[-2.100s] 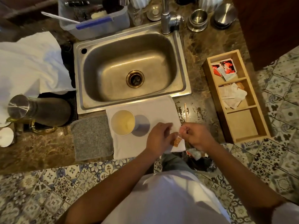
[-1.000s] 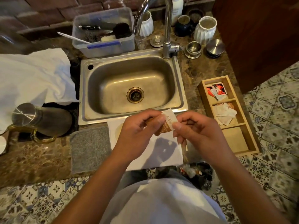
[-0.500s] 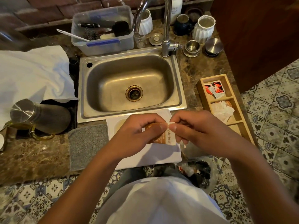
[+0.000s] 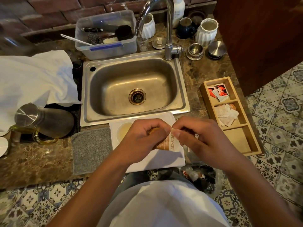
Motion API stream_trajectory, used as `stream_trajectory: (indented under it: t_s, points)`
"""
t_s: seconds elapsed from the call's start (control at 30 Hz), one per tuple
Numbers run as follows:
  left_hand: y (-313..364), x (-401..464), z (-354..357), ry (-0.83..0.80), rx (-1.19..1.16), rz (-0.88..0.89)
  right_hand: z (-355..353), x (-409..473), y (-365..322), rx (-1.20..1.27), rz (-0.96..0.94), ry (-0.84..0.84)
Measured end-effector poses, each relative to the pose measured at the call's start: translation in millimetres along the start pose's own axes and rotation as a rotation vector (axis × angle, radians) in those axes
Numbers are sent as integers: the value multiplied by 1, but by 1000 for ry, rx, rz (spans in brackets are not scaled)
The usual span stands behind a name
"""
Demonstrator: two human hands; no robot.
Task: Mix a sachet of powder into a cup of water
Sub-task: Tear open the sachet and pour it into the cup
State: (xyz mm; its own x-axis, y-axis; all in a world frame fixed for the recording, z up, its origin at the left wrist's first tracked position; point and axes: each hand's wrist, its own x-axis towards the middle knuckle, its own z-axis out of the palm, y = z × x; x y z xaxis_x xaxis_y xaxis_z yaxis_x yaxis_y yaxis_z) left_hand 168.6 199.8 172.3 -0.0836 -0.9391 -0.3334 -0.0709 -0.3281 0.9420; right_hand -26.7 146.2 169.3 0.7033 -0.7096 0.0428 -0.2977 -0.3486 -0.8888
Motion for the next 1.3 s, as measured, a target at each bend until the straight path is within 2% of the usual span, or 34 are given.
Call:
stream_trajectory:
  t_s: [0.17, 0.27, 0.37, 0.47, 0.6, 0.7, 0.9, 1.17, 1.3]
  points:
    - [0, 2, 2, 63, -12, -43, 13, -2, 2, -384, -46, 144]
    - [1, 4, 2, 74, -4, -47, 20, -4, -1, -415, -7, 201]
    - [1, 6, 0, 60, 27, -64, 19, -9, 1, -168, 119, 179]
    - [3, 5, 1, 20, 33, -80, 10, -11, 3, 222, 256, 29]
    - [1, 3, 0, -29, -84, -92, 7, -10, 4, 393, 268, 1]
    - [0, 2, -2, -65, -186, -67, 9, -8, 2, 435, 253, 27]
    - [5, -3, -1, -66, -182, -27, 10, -7, -1, 446, 232, 53]
    - [1, -3, -5, -99, -165, -61, 0, -5, 1, 428, 201, -106]
    - [-3, -3, -2, -94, -319, -85, 5, -3, 2, 442, 133, -40]
